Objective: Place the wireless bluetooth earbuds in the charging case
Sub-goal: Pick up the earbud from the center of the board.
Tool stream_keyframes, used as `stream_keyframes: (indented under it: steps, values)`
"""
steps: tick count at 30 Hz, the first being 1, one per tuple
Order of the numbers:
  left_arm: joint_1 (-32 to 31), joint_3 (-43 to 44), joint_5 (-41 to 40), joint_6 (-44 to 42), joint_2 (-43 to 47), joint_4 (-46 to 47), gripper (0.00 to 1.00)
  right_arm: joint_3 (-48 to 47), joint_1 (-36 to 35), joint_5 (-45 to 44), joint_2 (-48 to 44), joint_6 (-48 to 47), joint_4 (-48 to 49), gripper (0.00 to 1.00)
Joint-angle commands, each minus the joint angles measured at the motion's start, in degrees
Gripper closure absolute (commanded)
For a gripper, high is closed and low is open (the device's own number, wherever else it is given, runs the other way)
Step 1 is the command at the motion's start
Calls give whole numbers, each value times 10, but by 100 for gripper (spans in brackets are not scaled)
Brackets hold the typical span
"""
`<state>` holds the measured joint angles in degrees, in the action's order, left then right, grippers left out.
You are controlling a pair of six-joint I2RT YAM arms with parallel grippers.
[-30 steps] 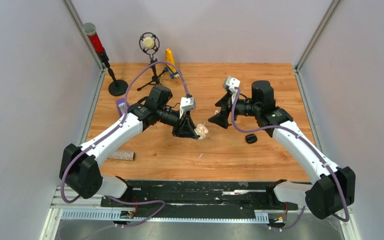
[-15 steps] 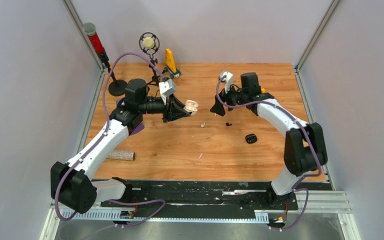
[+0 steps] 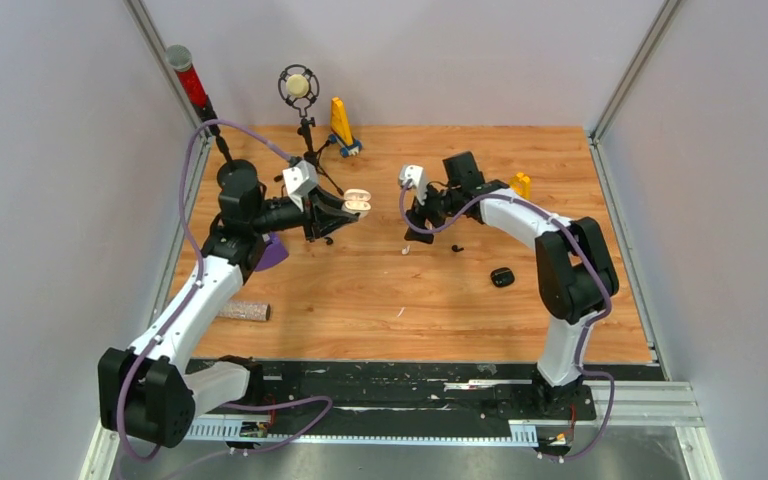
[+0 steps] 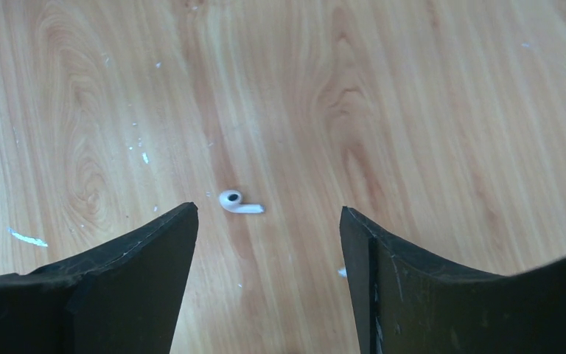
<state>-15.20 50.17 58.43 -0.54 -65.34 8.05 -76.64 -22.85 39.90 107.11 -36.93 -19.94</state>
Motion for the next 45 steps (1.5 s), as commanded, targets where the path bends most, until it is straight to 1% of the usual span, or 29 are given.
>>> stream_keyframes:
  steps: [1, 3, 5, 10, 13, 15, 17, 20, 23, 26, 28, 31, 32, 34, 35, 45]
  values:
    - [39, -16, 11, 13, 29, 87, 78, -7, -25, -18, 21, -50, -26, 29]
    - [56, -23, 5, 14, 44, 92, 78, -16, -30, -31, 30, -35, -31, 34]
    - [58, -30, -2, 13, 54, 89, 78, -30, -30, -40, 38, -7, -34, 36]
    - [58, -49, -2, 20, 62, 94, 77, -43, -32, -51, 48, 46, -37, 37]
    - [58, -51, -1, 21, 64, 96, 77, -56, -34, -81, 55, 84, -43, 37]
    - [58, -53, -1, 25, 64, 97, 77, -75, -34, -96, 62, 108, -67, 36]
    - [58, -56, -1, 27, 64, 100, 77, -81, -35, -93, 59, 123, -85, 36]
    - [58, -61, -1, 31, 63, 109, 77, -51, -41, -94, 37, 112, -73, 36]
    - [58, -63, 0, 37, 62, 114, 77, -7, -49, -93, 11, 89, -22, 36]
    - [58, -63, 6, 44, 62, 119, 77, 15, -59, -100, 2, 41, 2, 37]
    - [58, -64, 8, 45, 62, 119, 77, 14, -66, -119, 9, 31, 4, 37]
    - [58, -67, 7, 43, 62, 120, 77, 3, -73, -144, 24, 53, 1, 37]
    - [58, -67, 7, 43, 62, 120, 77, 1, -76, -142, 26, 59, -3, 39]
    - [58, -68, 8, 44, 62, 120, 77, 1, -80, -137, 29, 57, -7, 46]
    - [58, -68, 8, 43, 61, 120, 77, 1, -83, -137, 29, 55, -16, 47]
    - [58, -69, 10, 45, 55, 122, 77, 15, -91, -131, 20, 37, -14, 47]
